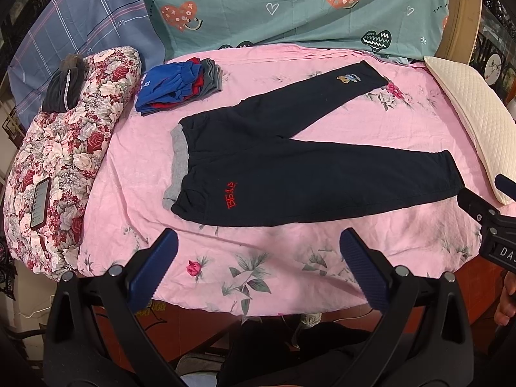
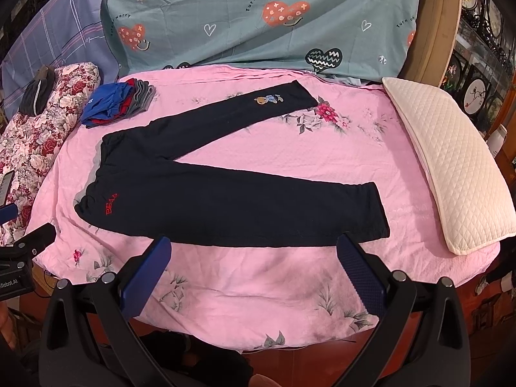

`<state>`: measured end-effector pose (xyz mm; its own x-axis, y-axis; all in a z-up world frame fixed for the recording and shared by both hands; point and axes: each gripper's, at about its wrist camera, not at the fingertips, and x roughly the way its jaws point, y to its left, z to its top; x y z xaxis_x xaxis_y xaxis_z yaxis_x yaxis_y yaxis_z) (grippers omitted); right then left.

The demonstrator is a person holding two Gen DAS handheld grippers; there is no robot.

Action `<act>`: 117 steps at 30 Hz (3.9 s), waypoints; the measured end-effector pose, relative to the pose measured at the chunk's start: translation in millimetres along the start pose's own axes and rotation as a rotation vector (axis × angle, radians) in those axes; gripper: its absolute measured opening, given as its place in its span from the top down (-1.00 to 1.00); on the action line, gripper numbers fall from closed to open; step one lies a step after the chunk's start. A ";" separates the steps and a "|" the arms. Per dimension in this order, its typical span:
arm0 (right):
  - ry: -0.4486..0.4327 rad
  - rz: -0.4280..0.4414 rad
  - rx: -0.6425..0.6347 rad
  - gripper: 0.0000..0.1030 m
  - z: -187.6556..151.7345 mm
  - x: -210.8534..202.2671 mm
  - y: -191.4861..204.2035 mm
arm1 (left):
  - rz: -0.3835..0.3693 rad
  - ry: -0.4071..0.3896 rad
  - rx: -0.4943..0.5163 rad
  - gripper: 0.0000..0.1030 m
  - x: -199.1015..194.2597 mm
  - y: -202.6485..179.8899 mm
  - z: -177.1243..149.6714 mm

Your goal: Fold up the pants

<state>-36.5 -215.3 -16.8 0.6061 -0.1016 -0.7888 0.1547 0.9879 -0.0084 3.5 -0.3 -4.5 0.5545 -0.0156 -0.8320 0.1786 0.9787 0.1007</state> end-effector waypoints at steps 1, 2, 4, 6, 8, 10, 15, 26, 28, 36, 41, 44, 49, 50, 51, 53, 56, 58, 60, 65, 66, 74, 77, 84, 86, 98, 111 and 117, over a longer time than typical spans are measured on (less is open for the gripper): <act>0.001 0.000 0.000 -0.97 0.0 0.1 0.0 | 0.000 0.001 0.001 -0.96 0.7 0.4 -0.8; 0.002 0.000 0.001 -0.97 0.5 0.5 -0.2 | 0.000 0.002 0.002 -0.96 1.1 0.5 0.0; 0.005 0.000 0.002 -0.97 1.2 1.4 -0.7 | 0.000 0.003 0.001 -0.96 1.7 0.3 0.8; 0.005 -0.001 0.001 -0.97 1.8 2.0 -0.6 | 0.000 0.003 0.001 -0.96 1.7 0.2 0.6; 0.006 0.000 0.001 -0.97 2.4 2.6 -1.0 | -0.001 0.003 0.002 -0.96 1.8 0.2 0.5; 0.006 0.000 0.001 -0.97 2.3 2.7 -0.7 | 0.000 0.003 0.003 -0.96 1.7 0.2 0.6; 0.011 0.000 -0.001 -0.97 4.2 5.0 -0.8 | 0.000 0.004 0.001 -0.96 1.8 0.3 0.5; 0.036 0.027 0.018 -0.97 12.6 25.2 -3.1 | 0.043 0.039 -0.089 -0.96 23.6 36.7 15.7; 0.041 0.054 0.010 -0.97 16.2 32.1 -0.1 | 0.059 0.051 -0.121 -0.96 29.2 51.8 19.1; 0.096 0.145 -0.073 -0.97 36.5 79.3 32.5 | 0.086 0.103 -0.220 -0.96 65.4 117.7 30.3; 0.110 0.242 -0.133 -0.97 67.5 104.0 64.0 | 0.086 0.106 -0.215 -0.86 96.2 164.4 46.6; 0.102 0.266 -0.214 -0.91 93.7 117.7 87.7 | 0.051 0.104 -0.196 -0.68 121.9 191.4 63.4; 0.104 0.290 -0.338 -0.62 149.1 153.9 131.5 | -0.054 0.134 -0.183 -0.41 170.5 227.3 93.1; 0.113 0.289 -0.363 -0.58 159.1 163.0 139.9 | -0.080 0.139 -0.174 -0.39 181.5 232.9 100.6; 0.123 0.291 -0.390 -0.55 168.3 172.1 146.7 | -0.109 0.137 -0.163 -0.38 190.8 236.6 107.8; 0.144 0.283 -0.452 -0.52 185.9 191.7 161.5 | -0.152 0.128 -0.127 -0.38 210.5 242.4 121.0; 0.180 0.257 -0.548 -0.45 205.6 220.6 181.2 | -0.191 0.123 -0.069 -0.38 243.8 247.0 139.9; 0.197 0.252 -0.611 -0.43 213.9 237.5 190.1 | -0.226 0.125 -0.050 -0.37 266.8 248.7 152.1; 0.214 0.274 -0.653 -0.39 222.3 253.0 197.1 | -0.254 0.137 -0.047 -0.37 287.6 249.4 161.4; 0.277 0.348 -0.758 -0.39 241.4 297.1 213.1 | -0.279 0.177 -0.035 -0.37 327.8 241.9 170.5; 0.285 0.361 -0.779 -0.39 244.0 305.4 216.2 | -0.287 0.184 -0.034 -0.37 333.5 240.3 171.0; 0.396 0.482 -0.966 -0.25 255.0 385.5 241.0 | -0.348 0.252 0.004 -0.19 376.7 229.3 177.8; 0.476 0.547 -1.018 -0.19 256.4 410.1 244.7 | -0.390 0.269 -0.013 -0.06 388.2 232.5 180.2; 0.517 0.598 -1.057 0.86 261.7 420.6 244.5 | -0.442 0.264 0.047 0.19 393.2 230.3 183.6; 0.495 0.583 -1.078 0.92 256.1 412.6 242.9 | -0.454 0.267 0.046 0.27 392.3 230.1 184.3; 0.306 0.525 -1.016 0.93 209.7 240.2 179.4 | -0.453 0.084 0.124 0.34 295.9 222.0 175.9; 0.420 0.468 -0.888 0.93 32.1 202.8 151.9 | -0.457 0.182 0.321 0.34 235.1 189.8 49.1; 0.387 0.389 -0.775 0.80 11.0 212.7 153.4 | -0.421 0.217 0.216 -0.23 256.3 189.5 34.8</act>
<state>124.8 -86.7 -179.1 0.1843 0.1593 -0.9699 -0.6487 0.7611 0.0018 207.7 174.1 -179.6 0.2211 -0.3341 -0.9162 0.5262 0.8319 -0.1763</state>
